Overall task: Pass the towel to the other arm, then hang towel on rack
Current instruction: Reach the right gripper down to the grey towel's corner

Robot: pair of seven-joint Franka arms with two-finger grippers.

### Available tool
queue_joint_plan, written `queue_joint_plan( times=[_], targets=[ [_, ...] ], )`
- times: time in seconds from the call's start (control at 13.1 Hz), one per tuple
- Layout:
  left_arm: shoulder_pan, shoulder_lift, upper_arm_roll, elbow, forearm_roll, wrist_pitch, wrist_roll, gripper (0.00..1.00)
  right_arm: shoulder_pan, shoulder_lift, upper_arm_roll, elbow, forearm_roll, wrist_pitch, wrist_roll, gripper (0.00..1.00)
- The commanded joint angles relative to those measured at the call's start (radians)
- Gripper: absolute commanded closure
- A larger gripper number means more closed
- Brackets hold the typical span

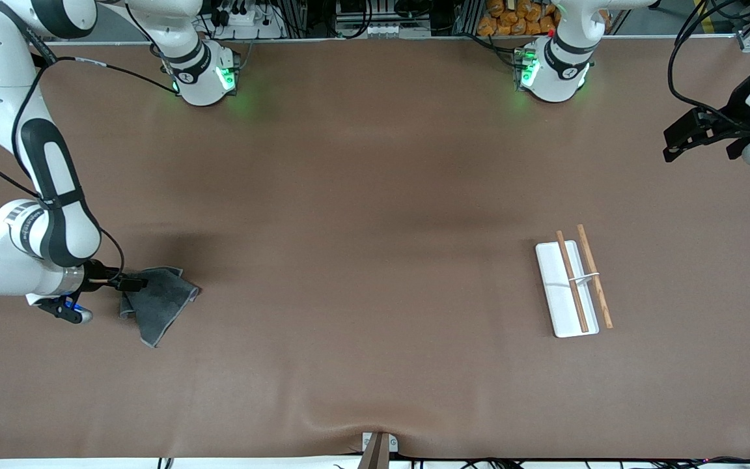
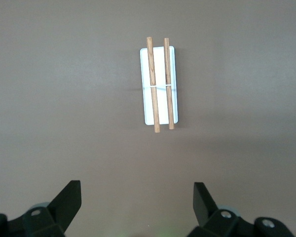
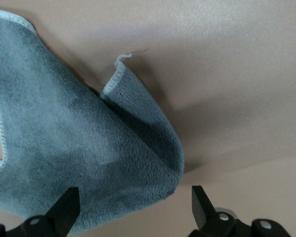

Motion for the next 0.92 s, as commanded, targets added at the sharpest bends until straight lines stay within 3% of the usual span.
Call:
queue_joint_plan(
  times=[0.0, 0.15, 0.23, 0.38, 0.46, 0.53, 0.84],
  targets=[
    [0.003, 0.001, 0.003, -0.002, -0.019, 0.011, 0.006, 0.0, -0.018, -0.008, 0.011, -0.019, 0.018, 0.011, 0.013, 0.0],
    [0.003, 0.001, 0.003, -0.002, -0.019, 0.011, 0.006, 0.0, -0.02, -0.002, 0.011, -0.019, 0.02, 0.016, 0.013, 0.0],
    [0.003, 0.001, 0.003, -0.002, -0.019, 0.011, 0.006, 0.0, -0.023, 0.001, 0.013, -0.019, 0.021, 0.021, 0.013, 0.12],
    [0.003, 0.001, 0.003, -0.004, -0.019, 0.011, 0.006, 0.0, -0.032, 0.009, 0.011, -0.019, 0.081, 0.021, 0.008, 0.66],
    [0.003, 0.001, 0.003, -0.004, -0.019, 0.011, 0.006, 0.0, -0.032, 0.01, 0.011, -0.019, 0.099, 0.021, 0.007, 0.87],
    [0.003, 0.001, 0.003, -0.004, -0.019, 0.011, 0.006, 0.0, -0.032, 0.013, 0.011, -0.019, 0.102, 0.022, 0.007, 1.0],
    [0.004, 0.001, 0.003, -0.004, -0.019, 0.011, 0.006, 0.0, -0.032, 0.013, 0.011, -0.018, 0.102, 0.022, 0.002, 1.0]
  ],
)
